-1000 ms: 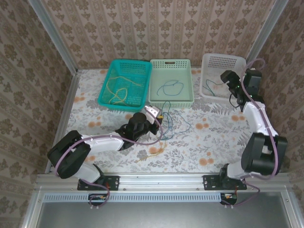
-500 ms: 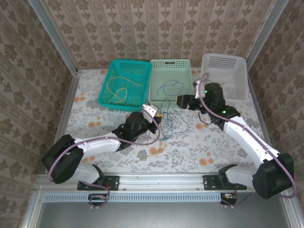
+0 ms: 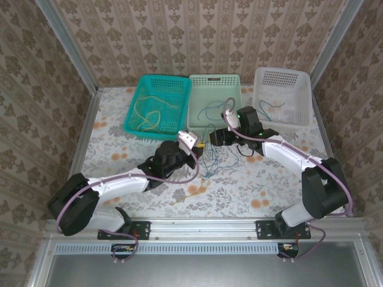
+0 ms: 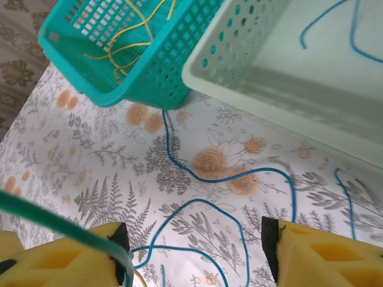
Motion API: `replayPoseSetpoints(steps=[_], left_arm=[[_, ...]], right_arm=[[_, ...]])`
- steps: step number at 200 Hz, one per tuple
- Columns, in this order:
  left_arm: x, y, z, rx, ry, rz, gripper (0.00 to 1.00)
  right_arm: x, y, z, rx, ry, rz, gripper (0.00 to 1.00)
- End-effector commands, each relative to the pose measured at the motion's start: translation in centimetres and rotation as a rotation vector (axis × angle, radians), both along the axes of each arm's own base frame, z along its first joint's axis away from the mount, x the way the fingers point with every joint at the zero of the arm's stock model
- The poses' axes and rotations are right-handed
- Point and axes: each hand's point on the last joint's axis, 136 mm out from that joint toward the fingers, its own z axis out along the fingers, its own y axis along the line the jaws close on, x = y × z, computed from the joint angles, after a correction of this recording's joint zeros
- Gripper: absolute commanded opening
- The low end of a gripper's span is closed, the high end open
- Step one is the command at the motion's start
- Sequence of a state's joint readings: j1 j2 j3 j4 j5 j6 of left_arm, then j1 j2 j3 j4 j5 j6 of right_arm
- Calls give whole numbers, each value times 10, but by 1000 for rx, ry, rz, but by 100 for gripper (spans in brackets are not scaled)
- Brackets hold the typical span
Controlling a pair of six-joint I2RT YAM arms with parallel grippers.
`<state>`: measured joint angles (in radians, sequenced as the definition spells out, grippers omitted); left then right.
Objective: Untangle the cables
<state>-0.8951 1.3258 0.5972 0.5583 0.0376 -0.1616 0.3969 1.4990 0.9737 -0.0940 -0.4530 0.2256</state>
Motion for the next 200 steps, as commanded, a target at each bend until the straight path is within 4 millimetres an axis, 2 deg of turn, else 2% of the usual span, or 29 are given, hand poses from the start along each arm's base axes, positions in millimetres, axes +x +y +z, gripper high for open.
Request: replayPoseSetpoints(steps=[1, 15, 44, 62, 100, 136, 139, 154, 180, 200], left_arm=[[-4, 3, -1, 3, -2, -29, 3], [-5, 1, 0, -6, 2, -43, 4], [-2, 3, -8, 16, 21, -28, 3], [4, 12, -24, 72, 61, 16, 2], [9, 35, -48, 192, 121, 90, 0], [15, 52, -55, 231, 161, 134, 0], [16, 54, -57, 238, 168, 138, 0], [18, 59, -62, 278, 199, 143, 0], [18, 60, -74, 339, 234, 136, 0], [21, 56, -78, 338, 251, 133, 0]], right_arm=[[4, 17, 25, 55, -94, 60, 61], [8, 17, 24, 55, -93, 50, 54], [16, 12, 34, 63, -135, -12, 15], [16, 7, 42, 31, -160, -15, 0], [18, -24, 44, -202, -218, -56, 0], [29, -56, 46, -356, -276, -173, 0], [27, -60, 58, -356, -307, -188, 0], [28, -72, 69, -418, -361, -221, 0], [25, -82, 86, -507, -429, -229, 0], [22, -84, 90, -514, -447, -233, 0]])
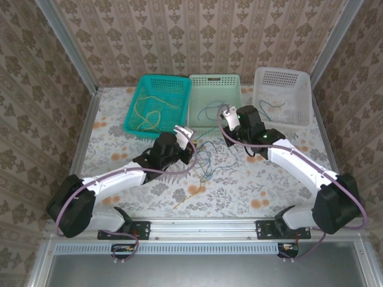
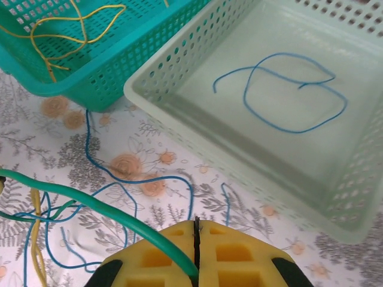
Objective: Untangle the cables
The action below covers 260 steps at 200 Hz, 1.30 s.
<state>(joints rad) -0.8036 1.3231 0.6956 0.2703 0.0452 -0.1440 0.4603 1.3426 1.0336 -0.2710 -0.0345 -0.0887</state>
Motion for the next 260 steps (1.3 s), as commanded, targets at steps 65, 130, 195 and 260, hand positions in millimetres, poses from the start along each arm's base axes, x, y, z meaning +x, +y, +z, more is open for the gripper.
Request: replayPoseSetpoints(steps=[65, 130, 195, 260], left_arm=[[-2, 18, -34, 120, 90, 45, 24], [-20, 44, -25, 77, 58, 93, 41], [-17, 17, -24, -58, 104, 55, 44], [-5, -5, -20, -114, 86, 14, 41]], right_arm=[[17, -22, 46, 74, -54, -181, 0], [24, -7, 47, 207, 102, -240, 0], [16, 11, 36, 377, 188, -233, 0], [5, 11, 16, 545, 201, -285, 0]])
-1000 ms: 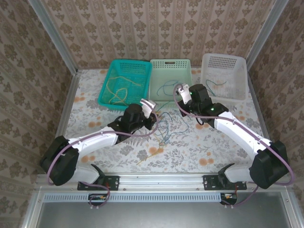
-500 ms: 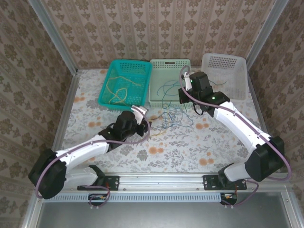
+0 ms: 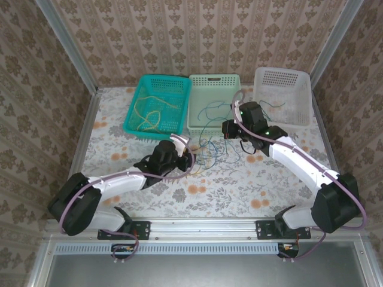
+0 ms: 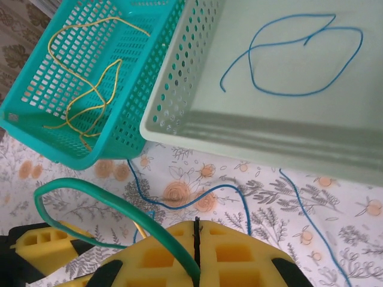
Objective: Untangle the cables
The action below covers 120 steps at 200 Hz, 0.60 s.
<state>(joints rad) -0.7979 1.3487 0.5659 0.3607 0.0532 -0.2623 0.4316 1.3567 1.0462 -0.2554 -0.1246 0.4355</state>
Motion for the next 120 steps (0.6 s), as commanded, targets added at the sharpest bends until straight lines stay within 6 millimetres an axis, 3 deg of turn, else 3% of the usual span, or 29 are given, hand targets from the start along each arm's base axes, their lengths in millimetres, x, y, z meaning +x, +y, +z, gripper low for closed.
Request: replayPoseSetpoints(steps=[1, 79, 120], left_arm=[[7, -19, 27, -91, -44, -31, 41], [5, -22, 25, -114, -48, -45, 41], [14, -20, 33, -151, -76, -30, 41]], right_arm=[[2, 6, 12, 130, -39, -31, 0], [13, 16, 6, 275, -36, -47, 0], [5, 17, -5, 288, 18, -27, 0]])
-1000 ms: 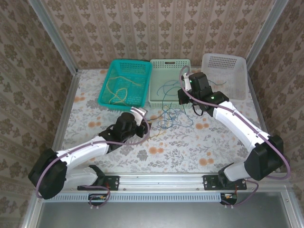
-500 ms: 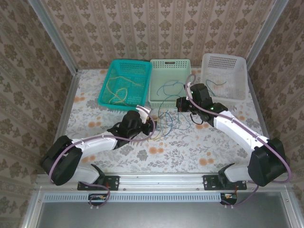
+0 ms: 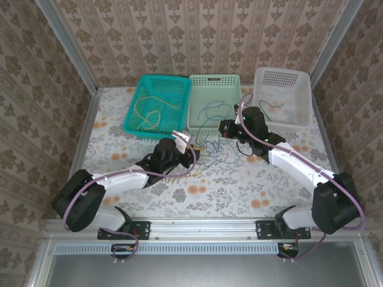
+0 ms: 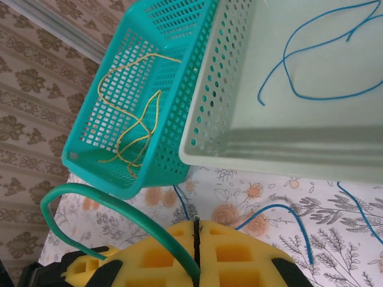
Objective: Untangle the cables
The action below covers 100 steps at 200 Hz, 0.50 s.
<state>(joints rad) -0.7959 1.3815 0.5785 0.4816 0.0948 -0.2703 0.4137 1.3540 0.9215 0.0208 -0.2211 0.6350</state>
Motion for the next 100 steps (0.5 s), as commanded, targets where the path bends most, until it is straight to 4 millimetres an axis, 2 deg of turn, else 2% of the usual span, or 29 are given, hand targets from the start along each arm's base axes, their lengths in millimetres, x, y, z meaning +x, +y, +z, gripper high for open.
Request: replayPoseSetpoints(steps=[1, 35, 60, 100], left_arm=[[7, -4, 14, -65, -24, 1, 41], [12, -6, 24, -106, -37, -6, 41], [15, -9, 20, -95, -28, -7, 40], [21, -13, 17, -93, -28, -7, 29]], right_arm=[[-5, 3, -7, 43, 35, 22, 0], [-11, -1, -24, 70, 82, 8, 0], [-13, 4, -22, 114, 78, 26, 0], [-15, 5, -21, 150, 90, 28, 0]])
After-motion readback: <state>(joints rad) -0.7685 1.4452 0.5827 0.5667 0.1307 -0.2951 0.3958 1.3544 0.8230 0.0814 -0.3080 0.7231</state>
